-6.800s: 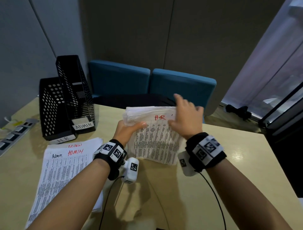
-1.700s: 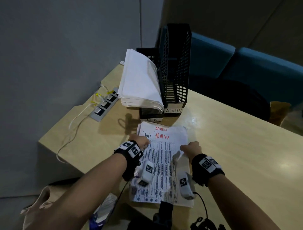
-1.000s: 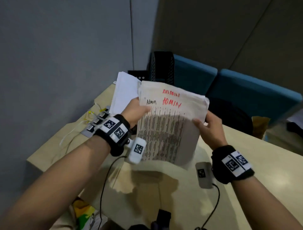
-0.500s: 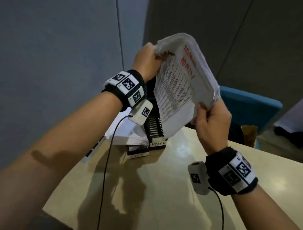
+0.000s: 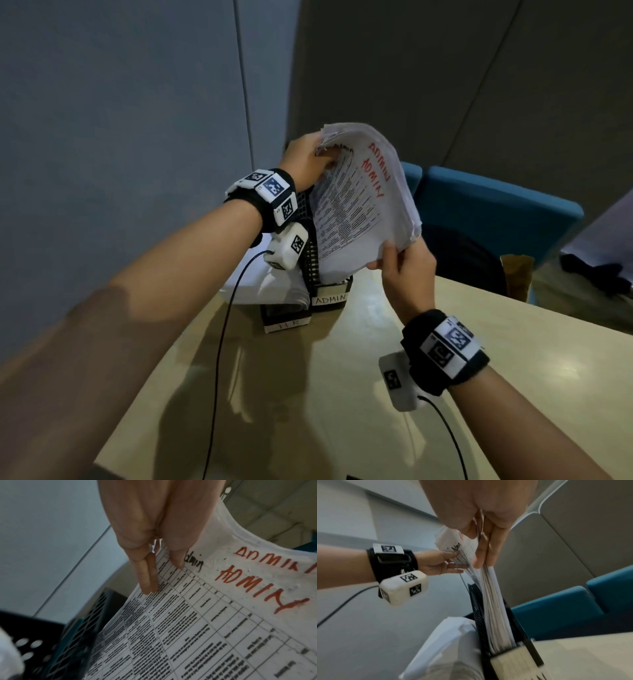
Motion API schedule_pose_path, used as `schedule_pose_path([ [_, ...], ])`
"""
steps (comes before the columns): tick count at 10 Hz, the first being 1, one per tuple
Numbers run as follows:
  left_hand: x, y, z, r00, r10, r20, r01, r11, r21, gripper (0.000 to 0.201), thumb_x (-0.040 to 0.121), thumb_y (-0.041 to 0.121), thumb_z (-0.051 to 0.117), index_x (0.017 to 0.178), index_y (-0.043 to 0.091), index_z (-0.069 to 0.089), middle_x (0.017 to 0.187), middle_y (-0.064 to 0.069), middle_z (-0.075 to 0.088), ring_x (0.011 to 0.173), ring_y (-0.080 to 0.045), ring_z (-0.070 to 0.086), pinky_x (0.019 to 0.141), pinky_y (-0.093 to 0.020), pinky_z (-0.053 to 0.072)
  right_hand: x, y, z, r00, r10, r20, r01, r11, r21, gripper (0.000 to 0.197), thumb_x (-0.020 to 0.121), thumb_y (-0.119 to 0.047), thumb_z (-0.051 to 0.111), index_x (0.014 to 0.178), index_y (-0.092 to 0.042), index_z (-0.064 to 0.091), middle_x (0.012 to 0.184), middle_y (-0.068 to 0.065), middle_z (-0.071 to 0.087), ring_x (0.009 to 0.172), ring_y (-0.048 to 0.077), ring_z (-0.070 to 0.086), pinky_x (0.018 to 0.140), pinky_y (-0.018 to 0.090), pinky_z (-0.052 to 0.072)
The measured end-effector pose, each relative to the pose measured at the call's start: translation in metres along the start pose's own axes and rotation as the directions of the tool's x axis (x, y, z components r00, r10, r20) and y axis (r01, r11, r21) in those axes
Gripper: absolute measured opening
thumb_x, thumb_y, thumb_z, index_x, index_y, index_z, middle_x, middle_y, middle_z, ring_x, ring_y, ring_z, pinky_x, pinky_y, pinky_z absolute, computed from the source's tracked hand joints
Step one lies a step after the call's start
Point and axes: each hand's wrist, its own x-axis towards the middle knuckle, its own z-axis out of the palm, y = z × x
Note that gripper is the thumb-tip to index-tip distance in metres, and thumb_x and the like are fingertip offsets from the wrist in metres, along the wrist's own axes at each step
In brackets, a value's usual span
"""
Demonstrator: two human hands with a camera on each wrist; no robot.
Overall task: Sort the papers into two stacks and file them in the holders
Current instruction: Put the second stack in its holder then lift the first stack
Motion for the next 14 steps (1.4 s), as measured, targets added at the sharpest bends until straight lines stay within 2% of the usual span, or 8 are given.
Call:
schedule_pose_path([
  [2, 0.009, -0.039, 0.017, 0.991, -0.134, 0.023, 0.135, 0.99, -0.04, 0.031, 0.093, 0.025, 0.06, 0.123, 0.02, 0.053, 0.118, -0.006, 0.065, 0.107, -0.026, 0.064, 0.088, -0.048, 0.056, 0.009, 0.032, 0.037, 0.986, 0.155, 0.06, -0.154, 0.988, -0.033, 0.02, 0.091, -0.017, 0.04, 0.109, -0.02, 0.049, 0.106, 0.012, 0.06, 0.08, 0.027, 0.068, 0.054, 0.023, 0.057],
  [3, 0.015, -0.048, 0.022, 0.99, -0.141, -0.03, 0.141, 0.99, 0.007, 0.045, 0.09, 0.03, 0.063, 0.13, 0.018, 0.044, 0.126, -0.008, 0.058, 0.11, -0.025, 0.062, 0.089, -0.047, 0.056, 0.019, 0.04, 0.049, 0.971, 0.221, 0.095, -0.214, 0.974, -0.081, 0.027, 0.079, -0.02, 0.045, 0.103, -0.032, 0.048, 0.107, 0.008, 0.059, 0.087, 0.032, 0.066, 0.063, 0.039, 0.06],
  [5, 0.019, -0.049, 0.031, 0.993, -0.117, 0.012, 0.116, 0.991, 0.062, 0.062, 0.093, 0.037, 0.058, 0.146, 0.016, 0.035, 0.149, -0.01, 0.032, 0.126, -0.024, 0.048, 0.101, -0.046, 0.048, 0.025, 0.058, 0.063, 0.956, 0.257, 0.144, -0.234, 0.96, -0.156, 0.022, 0.074, -0.005, 0.055, 0.094, -0.009, 0.05, 0.094, 0.011, 0.059, 0.082, 0.034, 0.063, 0.065, 0.05, 0.057],
  [7, 0.014, -0.048, 0.043, 0.992, -0.077, 0.099, 0.057, 0.979, 0.194, 0.055, 0.098, 0.037, 0.051, 0.144, 0.01, 0.041, 0.151, -0.006, 0.035, 0.13, -0.017, 0.046, 0.103, -0.021, 0.035, 0.029, 0.062, 0.063, 0.934, 0.307, 0.184, -0.263, 0.937, -0.229, 0.013, 0.088, -0.017, 0.054, 0.091, -0.015, 0.042, 0.086, 0.004, 0.058, 0.076, 0.032, 0.066, 0.066, 0.052, 0.056],
  [8, 0.007, -0.045, 0.049, 0.991, -0.063, 0.121, 0.033, 0.971, 0.237, 0.056, 0.098, 0.037, 0.05, 0.145, 0.008, 0.04, 0.152, -0.007, 0.034, 0.134, -0.017, 0.043, 0.098, -0.016, 0.028, 0.024, 0.061, 0.056, 0.899, 0.352, 0.261, -0.253, 0.903, -0.347, 0.027, 0.087, -0.022, 0.062, 0.104, -0.018, 0.042, 0.103, 0.001, 0.054, 0.083, 0.023, 0.062, 0.072, 0.046, 0.056],
  [10, -0.013, -0.033, 0.068, 0.99, -0.139, 0.014, 0.131, 0.961, 0.244, 0.055, 0.097, 0.035, 0.052, 0.143, 0.006, 0.042, 0.154, -0.009, 0.026, 0.138, -0.022, 0.038, 0.11, -0.025, 0.027, 0.011, 0.069, 0.022, 0.773, 0.409, 0.485, 0.056, 0.717, -0.694, 0.054, 0.088, -0.019, 0.059, 0.136, -0.01, 0.036, 0.133, 0.013, 0.036, 0.104, 0.033, 0.057, 0.078, 0.038, 0.048],
  [12, -0.044, -0.006, 0.092, 0.982, -0.18, -0.048, 0.187, 0.945, 0.27, 0.057, 0.098, 0.035, 0.049, 0.146, 0.006, 0.036, 0.159, -0.009, 0.016, 0.142, -0.024, 0.032, 0.112, -0.029, 0.026, -0.003, 0.079, -0.037, 0.765, 0.337, 0.549, 0.292, 0.578, -0.762, 0.062, 0.088, -0.015, 0.055, 0.145, -0.018, 0.031, 0.141, 0.01, 0.038, 0.121, 0.032, 0.048, 0.093, 0.04, 0.043],
  [14, -0.092, 0.006, 0.124, 0.984, -0.146, -0.097, 0.175, 0.86, 0.479, 0.056, 0.098, 0.039, 0.047, 0.147, 0.014, 0.036, 0.163, -0.01, 0.001, 0.151, -0.029, 0.002, 0.117, -0.044, 0.02, -0.02, 0.089, -0.088, 0.718, 0.326, 0.615, 0.372, 0.567, -0.735, 0.056, 0.09, -0.014, 0.051, 0.143, -0.019, 0.034, 0.138, 0.008, 0.04, 0.119, 0.028, 0.05, 0.096, 0.038, 0.043],
])
